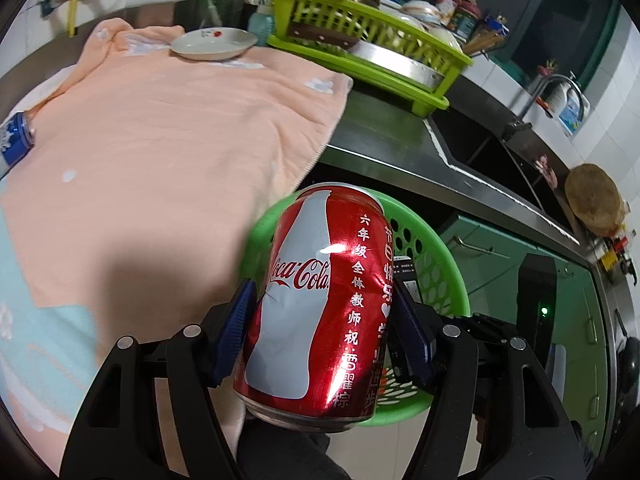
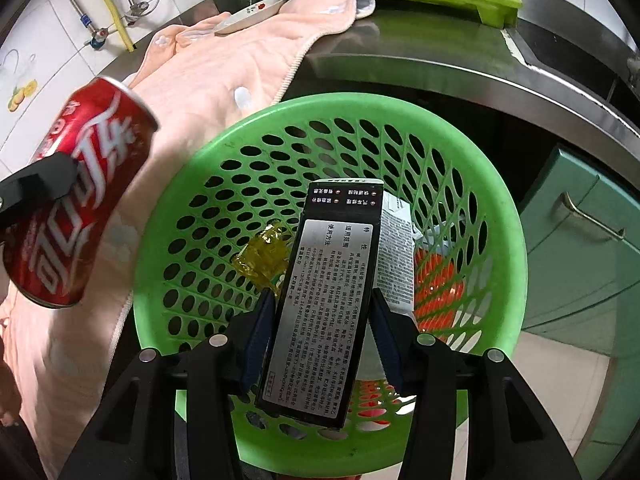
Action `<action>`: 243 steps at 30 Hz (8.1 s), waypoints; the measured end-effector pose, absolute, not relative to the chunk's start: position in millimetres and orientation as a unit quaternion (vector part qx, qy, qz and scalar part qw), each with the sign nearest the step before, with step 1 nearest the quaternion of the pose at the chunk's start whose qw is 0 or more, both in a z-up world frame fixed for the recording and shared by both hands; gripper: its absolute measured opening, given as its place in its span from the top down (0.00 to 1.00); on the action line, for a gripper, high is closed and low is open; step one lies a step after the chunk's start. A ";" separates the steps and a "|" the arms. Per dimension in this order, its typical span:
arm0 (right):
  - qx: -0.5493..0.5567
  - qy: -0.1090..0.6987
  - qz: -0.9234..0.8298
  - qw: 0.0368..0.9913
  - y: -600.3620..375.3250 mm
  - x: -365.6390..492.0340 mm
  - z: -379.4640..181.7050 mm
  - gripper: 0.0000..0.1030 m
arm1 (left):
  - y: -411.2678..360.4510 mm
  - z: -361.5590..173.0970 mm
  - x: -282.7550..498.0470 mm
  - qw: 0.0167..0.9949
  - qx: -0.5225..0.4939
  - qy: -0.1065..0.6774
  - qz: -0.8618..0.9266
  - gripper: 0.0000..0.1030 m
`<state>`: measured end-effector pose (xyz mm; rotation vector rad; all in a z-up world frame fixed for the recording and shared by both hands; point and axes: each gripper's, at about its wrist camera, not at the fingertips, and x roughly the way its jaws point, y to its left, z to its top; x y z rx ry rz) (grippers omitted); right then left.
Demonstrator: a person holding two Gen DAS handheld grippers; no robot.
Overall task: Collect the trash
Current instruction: 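Open both tools to drop the can and black box into the basket, then move the left tool back over the towel toward the blue milk beer can, then grasp the blue milk beer can with the left tool, then grasp the clear plastic cup with the right tool while the left tool holds the can, then carry the cup and can over the green basket and open the right tool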
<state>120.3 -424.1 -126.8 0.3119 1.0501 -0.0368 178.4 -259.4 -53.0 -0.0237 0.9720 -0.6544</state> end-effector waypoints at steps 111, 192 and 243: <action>0.036 0.497 0.160 0.852 -192.0 224.3 -65.1 0.18 | 9.1 -47.6 472.8 0.821 0.269 0.433 -0.258 0.17; -0.041 0.439 0.339 0.832 61.1 289.2 -72.5 0.47 | 135.3 44.5 377.3 0.894 0.096 0.411 -0.148 0.32; 0.080 0.464 -0.038 0.881 -391.3 77.6 -95.1 0.47 | -194.7 10.9 202.6 0.825 0.104 0.395 -0.391 0.33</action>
